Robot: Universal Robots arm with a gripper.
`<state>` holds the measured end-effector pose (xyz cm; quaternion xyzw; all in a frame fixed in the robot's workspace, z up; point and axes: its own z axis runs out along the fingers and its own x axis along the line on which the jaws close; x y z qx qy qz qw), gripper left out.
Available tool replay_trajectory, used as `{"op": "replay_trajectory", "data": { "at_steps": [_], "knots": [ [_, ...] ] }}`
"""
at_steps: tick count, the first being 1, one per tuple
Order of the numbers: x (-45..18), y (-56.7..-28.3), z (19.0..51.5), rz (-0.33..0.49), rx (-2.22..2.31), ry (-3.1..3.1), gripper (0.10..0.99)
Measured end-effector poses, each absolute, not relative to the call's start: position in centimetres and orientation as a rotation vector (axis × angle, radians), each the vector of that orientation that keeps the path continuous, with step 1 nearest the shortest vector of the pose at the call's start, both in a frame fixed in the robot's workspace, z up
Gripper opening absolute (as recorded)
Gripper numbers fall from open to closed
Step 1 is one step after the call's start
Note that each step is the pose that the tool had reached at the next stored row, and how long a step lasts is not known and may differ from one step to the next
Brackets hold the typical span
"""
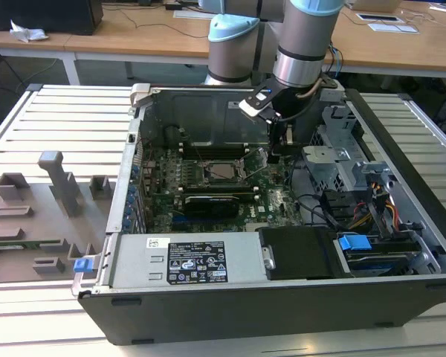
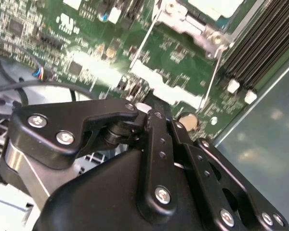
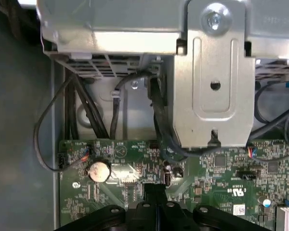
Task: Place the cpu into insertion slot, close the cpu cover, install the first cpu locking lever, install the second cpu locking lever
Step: 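Close the cpu cover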
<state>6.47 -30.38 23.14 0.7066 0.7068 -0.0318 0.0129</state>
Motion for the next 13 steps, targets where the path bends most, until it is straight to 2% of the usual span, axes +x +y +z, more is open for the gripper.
{"op": "replay_trajectory", "data": {
  "at_steps": [13],
  "knots": [
    [3.5, -30.4, 23.1, -0.097, 2.201, 2.202, 0.106]
  ]
}}
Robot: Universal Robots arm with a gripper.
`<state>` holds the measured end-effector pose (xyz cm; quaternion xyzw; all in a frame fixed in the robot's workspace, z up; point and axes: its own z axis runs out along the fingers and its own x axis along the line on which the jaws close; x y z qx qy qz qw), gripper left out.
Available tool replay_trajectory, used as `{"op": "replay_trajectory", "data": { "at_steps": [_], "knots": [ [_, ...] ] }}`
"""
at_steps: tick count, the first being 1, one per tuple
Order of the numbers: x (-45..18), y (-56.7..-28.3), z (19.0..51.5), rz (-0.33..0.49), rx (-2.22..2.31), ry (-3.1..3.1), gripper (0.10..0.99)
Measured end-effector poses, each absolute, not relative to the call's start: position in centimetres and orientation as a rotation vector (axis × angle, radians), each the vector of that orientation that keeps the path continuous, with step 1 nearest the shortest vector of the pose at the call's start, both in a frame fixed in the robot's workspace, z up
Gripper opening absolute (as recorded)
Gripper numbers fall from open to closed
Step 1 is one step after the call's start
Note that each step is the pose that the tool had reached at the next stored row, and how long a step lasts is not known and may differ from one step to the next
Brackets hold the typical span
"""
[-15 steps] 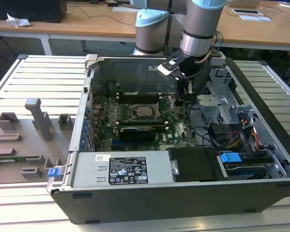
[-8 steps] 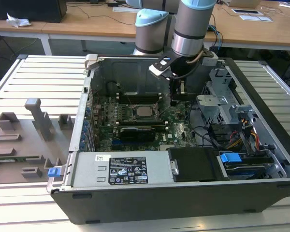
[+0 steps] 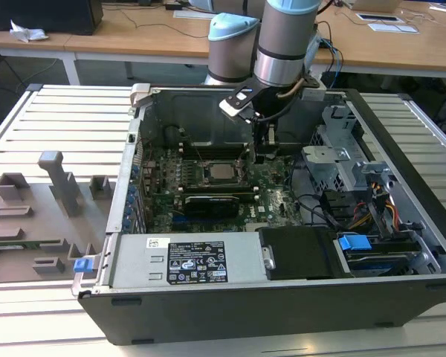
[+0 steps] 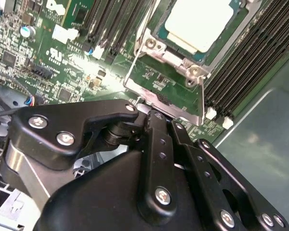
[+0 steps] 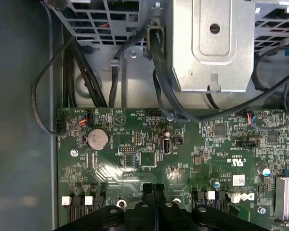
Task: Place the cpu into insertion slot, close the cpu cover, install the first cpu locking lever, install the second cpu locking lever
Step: 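Close the cpu cover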
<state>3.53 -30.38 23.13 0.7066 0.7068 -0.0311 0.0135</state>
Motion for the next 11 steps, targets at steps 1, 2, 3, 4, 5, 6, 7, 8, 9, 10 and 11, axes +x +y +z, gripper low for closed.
{"op": "replay_trajectory", "data": {
  "at_steps": [1, 2, 3, 4, 5, 6, 7, 8, 9, 10, 11],
  "knots": [
    [3.4, -30.4, 23.1, -0.097, 2.201, 2.202, 0.106],
    [3.2, -30.4, 23.1, -0.097, 2.201, 2.201, 0.106],
    [3.1, -30.4, 23.1, -0.097, 2.201, 2.201, 0.106],
    [3.0, -30.4, 23.1, -0.097, 2.201, 2.201, 0.106],
    [2.9, -30.4, 23.1, -0.097, 2.201, 2.201, 0.106],
    [2.8, -30.4, 23.1, -0.097, 2.201, 2.201, 0.106],
    [2.8, -30.4, 23.1, -0.097, 2.201, 2.201, 0.106],
    [2.7, -30.4, 23.1, -0.097, 2.201, 2.201, 0.106],
    [2.5, -30.4, 23.1, -0.097, 2.201, 2.201, 0.106],
    [2.4, -30.4, 23.1, -0.097, 2.201, 2.201, 0.106],
    [2.3, -30.4, 23.1, -0.097, 2.201, 2.201, 0.106]
  ]
}}
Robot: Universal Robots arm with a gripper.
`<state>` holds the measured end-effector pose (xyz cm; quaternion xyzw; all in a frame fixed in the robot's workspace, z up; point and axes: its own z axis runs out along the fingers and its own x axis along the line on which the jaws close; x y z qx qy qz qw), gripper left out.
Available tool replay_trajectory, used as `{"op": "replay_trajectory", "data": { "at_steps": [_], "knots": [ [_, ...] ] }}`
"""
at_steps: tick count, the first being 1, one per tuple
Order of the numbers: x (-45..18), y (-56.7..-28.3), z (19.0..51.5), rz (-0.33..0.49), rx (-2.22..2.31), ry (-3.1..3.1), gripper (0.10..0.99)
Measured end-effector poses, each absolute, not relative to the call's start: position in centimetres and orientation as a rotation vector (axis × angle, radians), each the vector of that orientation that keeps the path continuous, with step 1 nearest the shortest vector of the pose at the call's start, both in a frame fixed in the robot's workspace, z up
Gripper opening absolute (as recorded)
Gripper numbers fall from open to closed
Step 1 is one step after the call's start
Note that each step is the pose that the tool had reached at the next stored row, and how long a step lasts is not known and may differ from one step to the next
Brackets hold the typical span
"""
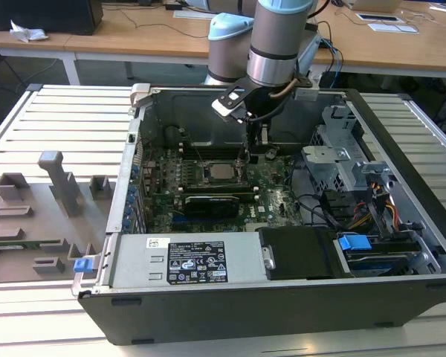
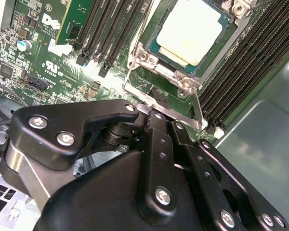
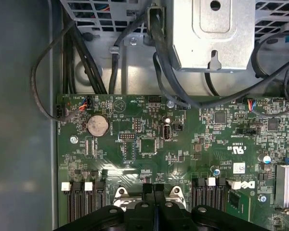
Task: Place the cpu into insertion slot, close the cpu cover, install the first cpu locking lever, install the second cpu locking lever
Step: 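Close the cpu cover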
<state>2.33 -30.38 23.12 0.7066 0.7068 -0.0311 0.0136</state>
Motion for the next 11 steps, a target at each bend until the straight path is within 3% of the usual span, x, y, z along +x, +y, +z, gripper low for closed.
{"op": "replay_trajectory", "data": {
  "at_steps": [11],
  "knots": [
    [1.81, -30.38, 23.11, -0.097, 2.201, 2.201, 0.106]
  ]
}}
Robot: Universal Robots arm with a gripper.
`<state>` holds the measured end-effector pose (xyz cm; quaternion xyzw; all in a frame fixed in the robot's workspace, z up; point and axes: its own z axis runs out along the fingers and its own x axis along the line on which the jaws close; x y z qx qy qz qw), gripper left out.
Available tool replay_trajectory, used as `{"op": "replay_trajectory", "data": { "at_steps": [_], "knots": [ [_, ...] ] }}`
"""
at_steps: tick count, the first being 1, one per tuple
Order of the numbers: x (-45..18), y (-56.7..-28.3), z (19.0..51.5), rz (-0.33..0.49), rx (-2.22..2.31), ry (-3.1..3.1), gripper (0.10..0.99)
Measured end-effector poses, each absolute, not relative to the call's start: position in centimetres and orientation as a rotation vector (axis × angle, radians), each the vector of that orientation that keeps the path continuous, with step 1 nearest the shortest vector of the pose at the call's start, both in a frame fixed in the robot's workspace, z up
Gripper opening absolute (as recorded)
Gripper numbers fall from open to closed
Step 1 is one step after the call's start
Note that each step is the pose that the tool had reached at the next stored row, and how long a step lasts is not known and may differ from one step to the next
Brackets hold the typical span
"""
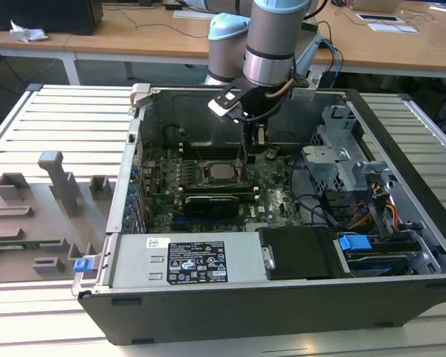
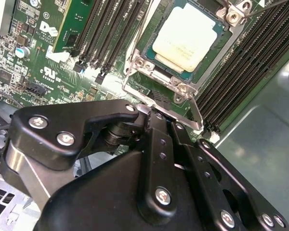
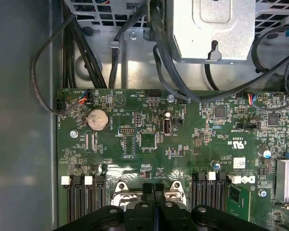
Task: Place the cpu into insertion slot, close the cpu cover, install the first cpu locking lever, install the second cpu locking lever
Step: 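Close the cpu cover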
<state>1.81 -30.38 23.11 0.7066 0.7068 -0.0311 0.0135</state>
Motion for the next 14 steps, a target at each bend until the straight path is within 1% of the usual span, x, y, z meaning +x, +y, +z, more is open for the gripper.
{"op": "replay_trajectory", "data": {
  "at_steps": [14],
  "knots": [
    [1.2, -30.38, 23.09, -0.097, 2.201, 2.201, 0.106]
  ]
}}
